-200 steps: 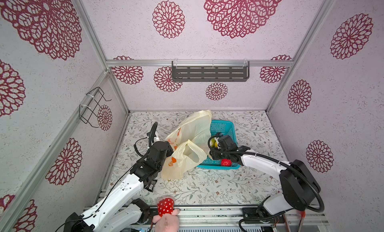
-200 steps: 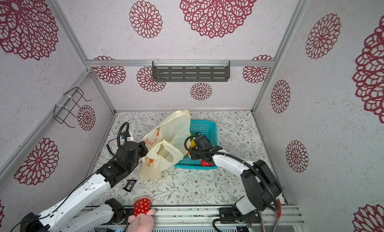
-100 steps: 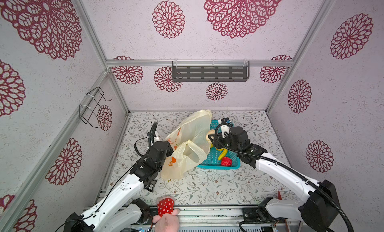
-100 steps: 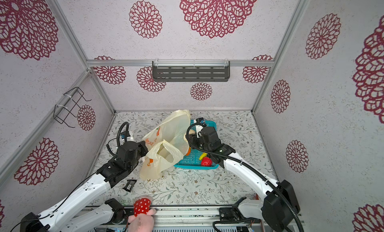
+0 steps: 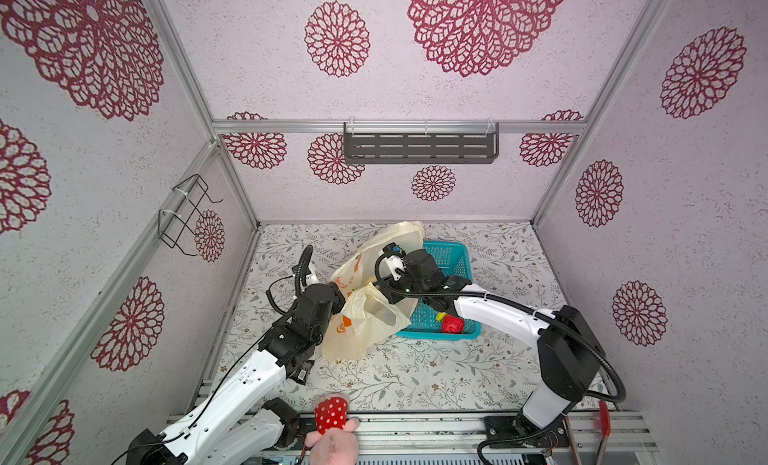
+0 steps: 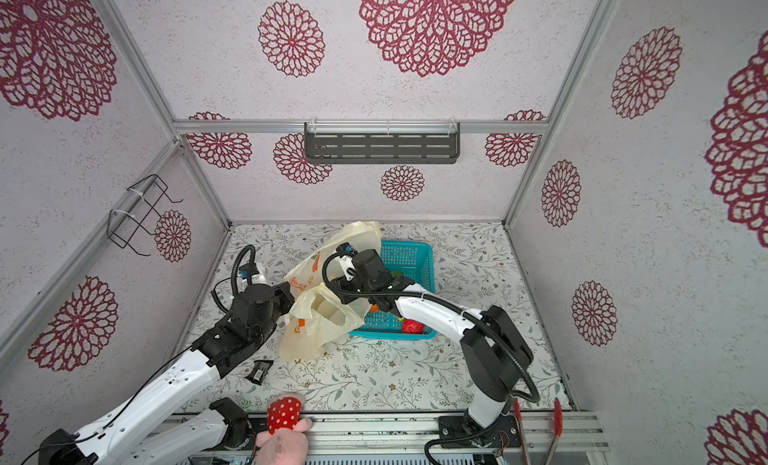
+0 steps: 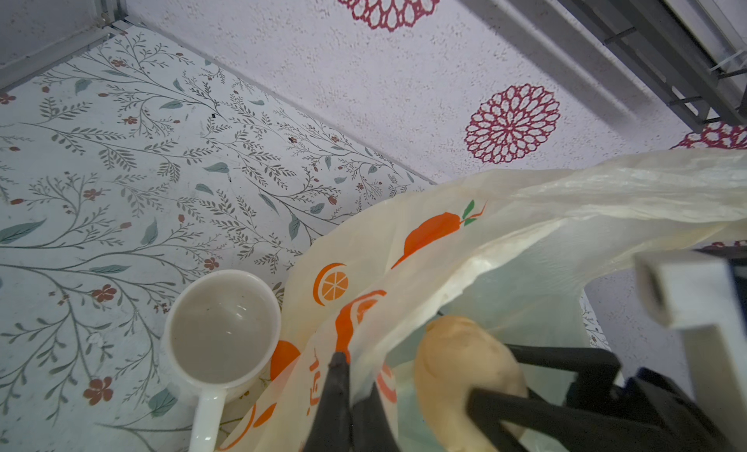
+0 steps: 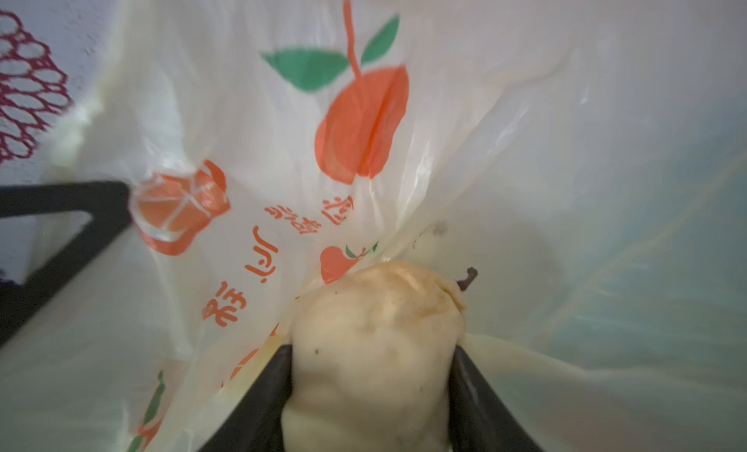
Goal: Place the fruits into the plastic bag
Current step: 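Lift the white pear into the bag opening and open the right gripper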
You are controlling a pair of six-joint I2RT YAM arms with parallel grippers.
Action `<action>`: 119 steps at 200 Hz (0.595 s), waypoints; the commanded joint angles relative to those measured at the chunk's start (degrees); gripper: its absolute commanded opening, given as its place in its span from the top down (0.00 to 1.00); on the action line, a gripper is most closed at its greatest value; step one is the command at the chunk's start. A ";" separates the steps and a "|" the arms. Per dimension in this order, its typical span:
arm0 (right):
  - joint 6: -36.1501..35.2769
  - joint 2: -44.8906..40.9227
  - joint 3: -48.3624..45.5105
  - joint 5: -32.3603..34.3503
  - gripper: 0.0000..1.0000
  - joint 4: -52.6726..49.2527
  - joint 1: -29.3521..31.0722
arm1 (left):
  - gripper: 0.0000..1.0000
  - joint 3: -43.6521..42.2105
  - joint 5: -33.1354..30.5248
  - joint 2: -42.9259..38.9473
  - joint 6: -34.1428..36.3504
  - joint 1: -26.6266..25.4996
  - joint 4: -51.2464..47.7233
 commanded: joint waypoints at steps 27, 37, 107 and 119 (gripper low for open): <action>-0.73 1.32 3.41 3.19 0.50 -6.96 1.11 | 1.00 -1.20 -0.01 -0.80 -1.52 0.37 0.58; -0.83 1.48 3.41 3.96 0.44 -7.63 1.11 | 1.00 -1.18 -0.25 -0.72 -1.51 0.33 0.44; -1.07 0.47 4.75 7.19 0.20 -8.78 1.03 | 1.00 -0.61 -0.80 0.16 -1.38 0.34 0.45; -1.60 -0.09 5.28 7.32 0.19 -8.96 1.03 | 1.00 -0.57 -0.81 0.32 -1.51 0.42 0.41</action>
